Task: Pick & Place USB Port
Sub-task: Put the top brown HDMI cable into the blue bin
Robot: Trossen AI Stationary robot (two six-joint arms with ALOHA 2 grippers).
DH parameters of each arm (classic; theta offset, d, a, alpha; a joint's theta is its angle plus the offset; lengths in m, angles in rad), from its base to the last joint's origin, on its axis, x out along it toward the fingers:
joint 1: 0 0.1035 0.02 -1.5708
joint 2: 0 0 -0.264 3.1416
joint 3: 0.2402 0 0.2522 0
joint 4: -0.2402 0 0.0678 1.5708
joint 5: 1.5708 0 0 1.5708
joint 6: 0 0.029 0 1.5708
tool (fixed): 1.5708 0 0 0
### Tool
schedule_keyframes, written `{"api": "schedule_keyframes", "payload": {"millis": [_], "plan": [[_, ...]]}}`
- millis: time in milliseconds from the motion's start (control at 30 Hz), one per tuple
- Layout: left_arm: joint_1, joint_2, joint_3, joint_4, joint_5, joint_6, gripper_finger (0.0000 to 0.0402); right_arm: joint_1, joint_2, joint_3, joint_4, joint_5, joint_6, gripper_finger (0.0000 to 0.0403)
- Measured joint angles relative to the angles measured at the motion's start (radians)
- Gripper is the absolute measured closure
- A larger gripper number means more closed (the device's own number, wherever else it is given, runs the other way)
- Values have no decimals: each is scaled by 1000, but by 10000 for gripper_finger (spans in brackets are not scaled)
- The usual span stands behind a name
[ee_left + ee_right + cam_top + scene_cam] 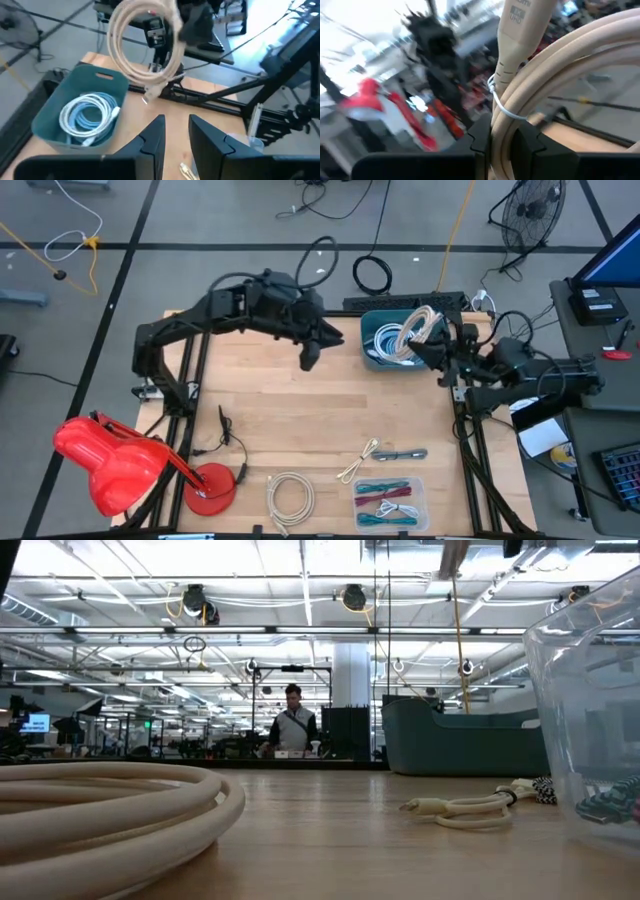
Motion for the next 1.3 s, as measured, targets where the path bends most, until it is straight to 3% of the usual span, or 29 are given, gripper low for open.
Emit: {"api": "schedule_keyframes", "payload": {"millis": [333, 733, 1033, 1300], "plan": [[-76, -19, 0, -73, -114, -6, 314, -140, 16, 46, -401, 17, 1, 371], [-139, -15, -76, -108, -152, -25, 314, -368, 241, 286, -810, -46, -128, 369], [-179, -14, -128, -182, -147, 5, 314, -475, 405, 323, -969, -136, -256, 371], [-238, -14, -134, -326, -148, 83, 314, -483, 526, 321, -1053, -147, -355, 371]]}}
